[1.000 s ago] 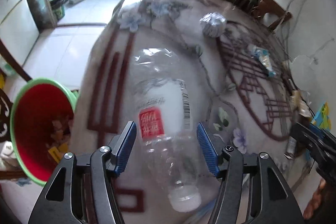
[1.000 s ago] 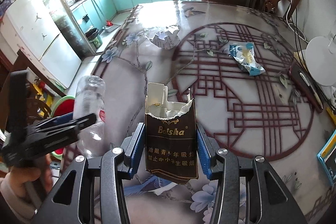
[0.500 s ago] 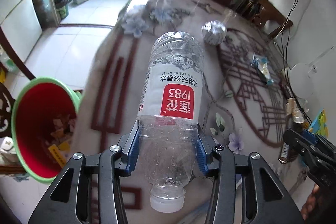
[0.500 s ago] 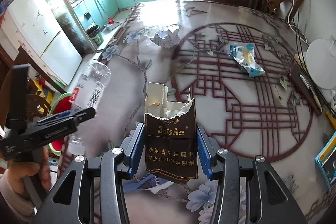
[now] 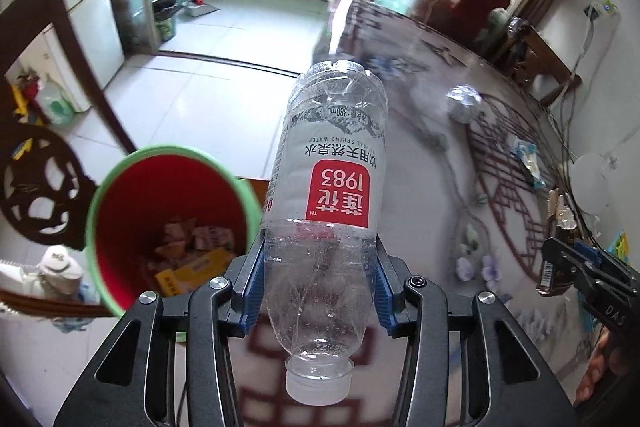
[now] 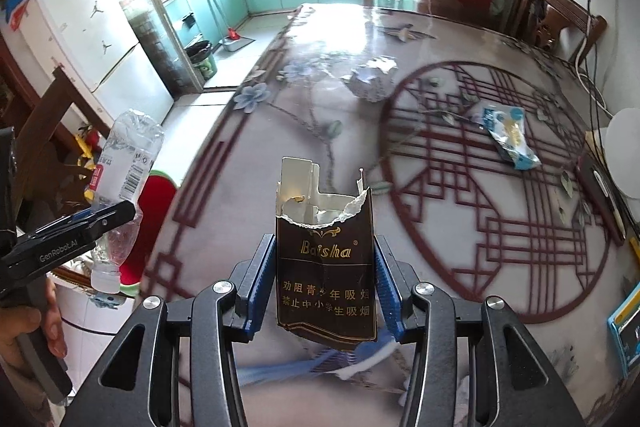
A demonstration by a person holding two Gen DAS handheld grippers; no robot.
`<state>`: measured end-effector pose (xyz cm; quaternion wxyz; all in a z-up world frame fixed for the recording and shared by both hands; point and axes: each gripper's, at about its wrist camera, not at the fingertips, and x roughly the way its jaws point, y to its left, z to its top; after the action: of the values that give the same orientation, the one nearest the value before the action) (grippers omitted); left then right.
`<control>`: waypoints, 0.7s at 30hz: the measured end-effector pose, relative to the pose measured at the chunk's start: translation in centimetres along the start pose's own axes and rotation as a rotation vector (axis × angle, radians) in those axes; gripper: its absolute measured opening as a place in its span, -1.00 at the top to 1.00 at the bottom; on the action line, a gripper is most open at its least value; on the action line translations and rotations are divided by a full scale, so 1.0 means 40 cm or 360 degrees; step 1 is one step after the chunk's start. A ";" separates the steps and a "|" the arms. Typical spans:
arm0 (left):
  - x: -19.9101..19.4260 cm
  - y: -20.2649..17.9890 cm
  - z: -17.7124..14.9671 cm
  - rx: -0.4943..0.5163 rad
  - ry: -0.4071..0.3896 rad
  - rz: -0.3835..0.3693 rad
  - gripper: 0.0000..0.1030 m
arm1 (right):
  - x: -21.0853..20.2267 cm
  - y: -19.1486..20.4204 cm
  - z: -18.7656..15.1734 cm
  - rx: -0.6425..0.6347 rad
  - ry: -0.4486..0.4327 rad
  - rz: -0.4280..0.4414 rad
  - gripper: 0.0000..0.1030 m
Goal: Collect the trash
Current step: 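Carry the cigarette pack and water bottle over the red bin and release both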
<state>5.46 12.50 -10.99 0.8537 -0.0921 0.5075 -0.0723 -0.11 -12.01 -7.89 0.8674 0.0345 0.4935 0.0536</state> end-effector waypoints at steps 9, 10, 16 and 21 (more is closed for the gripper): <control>-0.011 0.132 -0.012 -0.0079 0.0016 0.0069 0.14 | 0.018 0.138 0.022 -0.0078 -0.0019 0.0047 0.13; -0.012 0.147 -0.014 -0.0082 0.0018 0.0074 0.14 | 0.022 0.157 0.025 -0.0091 -0.0021 0.0052 0.13; -0.016 0.236 -0.023 -0.0116 0.0044 0.0100 0.14 | 0.050 0.274 0.044 -0.0169 -0.0024 0.0098 0.13; -0.023 0.305 -0.022 -0.0149 0.0042 0.0122 0.14 | 0.071 0.374 0.059 -0.0240 -0.0020 0.0135 0.13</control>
<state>4.63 24.48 -13.43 0.8438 -0.1114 0.5248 -0.0170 2.49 3.17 -7.43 0.8676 -0.0099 0.4807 0.1270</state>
